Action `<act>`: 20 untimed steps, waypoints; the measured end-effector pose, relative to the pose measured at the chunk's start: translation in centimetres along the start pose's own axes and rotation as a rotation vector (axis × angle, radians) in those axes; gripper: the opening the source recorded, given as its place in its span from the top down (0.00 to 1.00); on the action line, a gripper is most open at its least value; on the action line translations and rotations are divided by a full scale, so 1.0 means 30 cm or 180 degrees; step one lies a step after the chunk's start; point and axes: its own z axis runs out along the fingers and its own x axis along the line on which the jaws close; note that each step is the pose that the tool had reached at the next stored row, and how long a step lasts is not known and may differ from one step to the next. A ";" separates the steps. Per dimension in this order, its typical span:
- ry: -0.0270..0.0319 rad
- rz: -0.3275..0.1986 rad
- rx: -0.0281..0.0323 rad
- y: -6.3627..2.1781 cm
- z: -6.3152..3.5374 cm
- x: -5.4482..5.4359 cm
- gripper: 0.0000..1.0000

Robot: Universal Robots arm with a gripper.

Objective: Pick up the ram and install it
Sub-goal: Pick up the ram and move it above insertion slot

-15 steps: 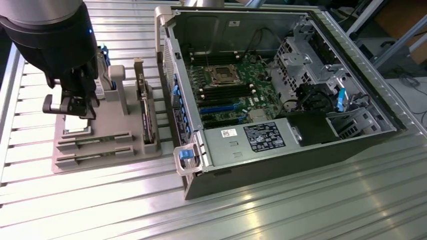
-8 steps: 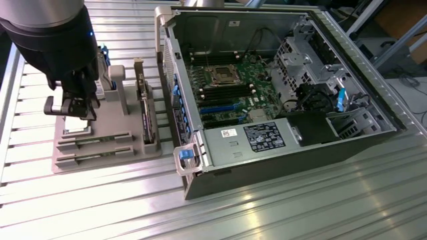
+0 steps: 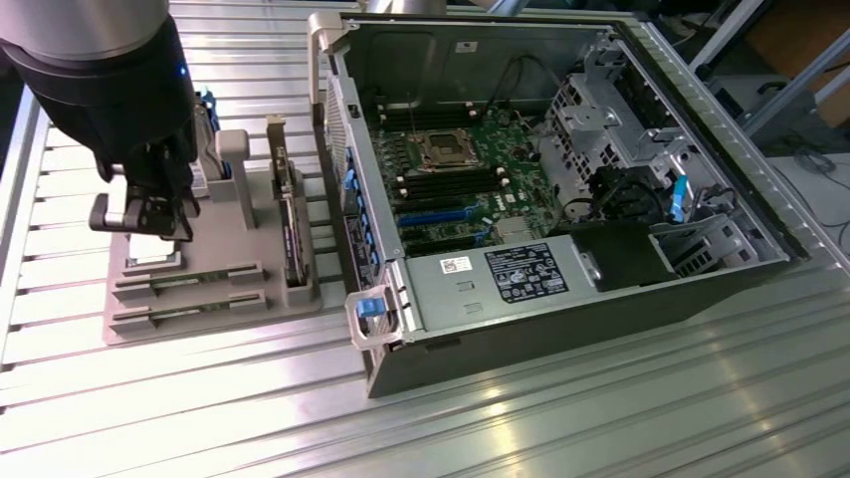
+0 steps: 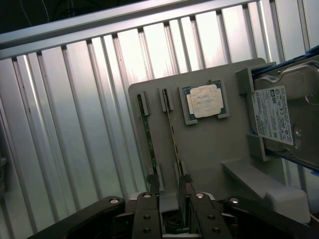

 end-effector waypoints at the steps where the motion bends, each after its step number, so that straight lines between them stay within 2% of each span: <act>1: 0.0000 0.0000 0.0000 0.000 0.001 0.000 0.70; 20: 0.0000 0.0000 0.0000 0.000 0.024 0.000 0.70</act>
